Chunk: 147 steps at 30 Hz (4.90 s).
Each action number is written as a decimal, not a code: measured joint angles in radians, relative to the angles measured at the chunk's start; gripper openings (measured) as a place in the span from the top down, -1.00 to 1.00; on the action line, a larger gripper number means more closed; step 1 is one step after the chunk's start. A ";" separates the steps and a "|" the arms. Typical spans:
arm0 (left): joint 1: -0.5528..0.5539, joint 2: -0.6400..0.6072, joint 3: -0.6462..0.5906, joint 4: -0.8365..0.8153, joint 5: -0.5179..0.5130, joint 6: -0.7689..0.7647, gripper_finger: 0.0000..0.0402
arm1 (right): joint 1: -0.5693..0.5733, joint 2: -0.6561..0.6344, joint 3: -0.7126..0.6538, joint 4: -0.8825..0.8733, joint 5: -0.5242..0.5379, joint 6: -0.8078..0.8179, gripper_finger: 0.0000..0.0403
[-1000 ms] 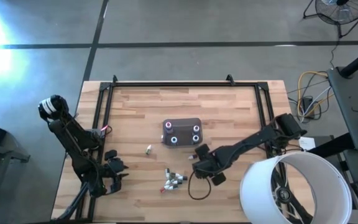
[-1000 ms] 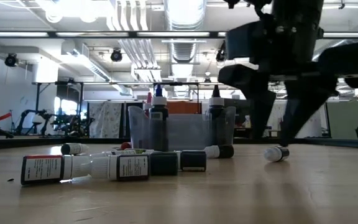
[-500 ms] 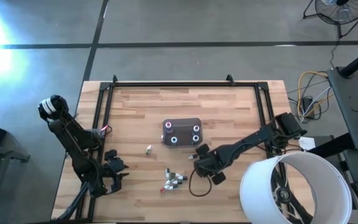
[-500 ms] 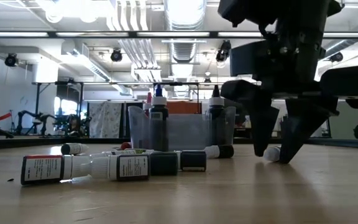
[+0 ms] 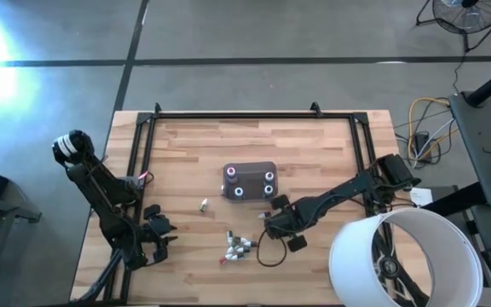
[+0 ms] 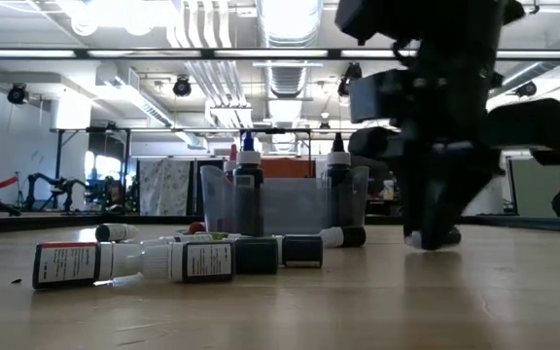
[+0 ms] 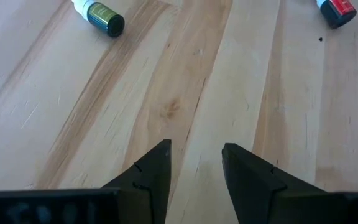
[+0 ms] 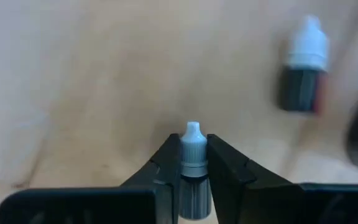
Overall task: Pick & Place food coloring
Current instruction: Put the top right small black food coloring bottle in the black bin, then put the top small green food coloring bottle in the black bin
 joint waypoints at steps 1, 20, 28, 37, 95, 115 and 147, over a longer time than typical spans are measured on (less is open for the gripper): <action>0.001 0.000 0.000 -0.001 0.000 0.000 0.41 | -0.005 -0.008 0.029 -0.020 0.014 0.040 0.77; 0.107 -0.002 -0.002 -0.010 0.070 -0.131 0.41 | -0.424 -0.046 0.358 -0.012 -0.161 0.309 0.18; 0.339 -0.114 -0.014 -0.010 0.160 -0.053 0.41 | -0.360 -0.123 0.365 -0.150 0.025 0.291 -0.25; 0.987 -0.151 0.087 0.050 0.558 0.270 0.41 | -0.317 -0.156 0.313 -0.367 0.061 0.517 -0.33; 1.109 0.325 0.507 -0.344 0.695 0.524 1.00 | -0.269 -0.323 -0.101 -0.176 0.150 0.887 -0.23; 1.024 0.288 0.459 -0.385 0.726 0.136 0.13 | -0.270 -0.324 -0.101 -0.162 0.176 0.823 -0.24; 0.980 0.315 0.327 -0.207 0.726 0.050 0.59 | -0.259 -0.354 -0.101 -0.166 0.216 0.829 -0.21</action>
